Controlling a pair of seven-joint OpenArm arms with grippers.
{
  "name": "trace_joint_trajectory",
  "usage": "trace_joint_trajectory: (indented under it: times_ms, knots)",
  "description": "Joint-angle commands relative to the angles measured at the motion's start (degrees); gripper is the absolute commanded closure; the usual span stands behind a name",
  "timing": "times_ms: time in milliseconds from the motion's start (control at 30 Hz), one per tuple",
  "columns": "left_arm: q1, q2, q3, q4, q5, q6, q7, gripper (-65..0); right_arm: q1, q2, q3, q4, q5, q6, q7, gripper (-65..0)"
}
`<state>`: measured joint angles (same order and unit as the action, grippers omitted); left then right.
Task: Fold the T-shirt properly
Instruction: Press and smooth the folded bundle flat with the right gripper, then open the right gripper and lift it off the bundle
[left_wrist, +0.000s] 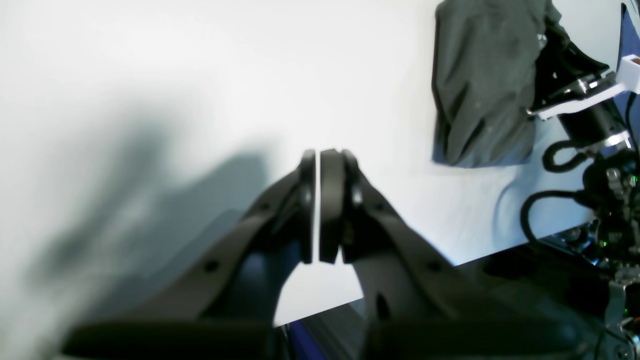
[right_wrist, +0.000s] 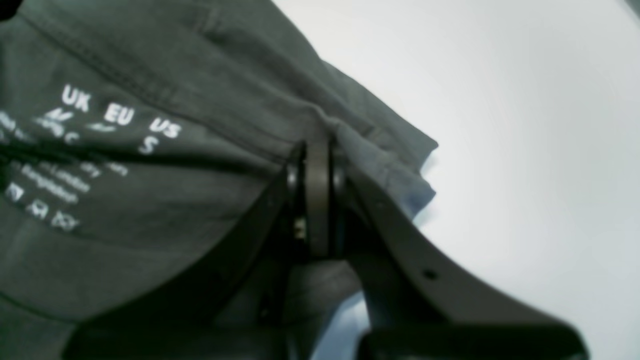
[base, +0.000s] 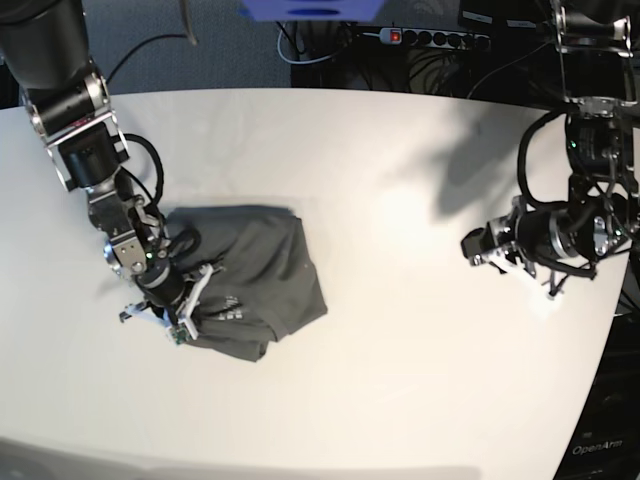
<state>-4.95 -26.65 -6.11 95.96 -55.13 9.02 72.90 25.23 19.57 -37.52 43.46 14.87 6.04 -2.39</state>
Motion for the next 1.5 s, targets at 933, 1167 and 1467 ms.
trace_joint_trajectory:
  times_ms: [933,1167,1467]
  knots:
    - [-1.0,-0.6,-0.3,0.6,-0.8,-0.3,-0.7,-1.7,-9.9,1.4,5.8,32.7,-29.2,-0.2,-18.0,-0.1]
    - [-0.7,-0.9,-0.4,1.0,-0.8,-0.4,-0.5,-1.7,-14.3,5.1,6.0,49.2,-29.3,-0.2,-27.7,-0.1]
    - [-0.5,-1.1,-0.4,2.9,-0.9,-0.5,-0.4,-1.7,-29.1,9.4,14.6,65.0,-29.4,-0.3,-35.3,-0.1]
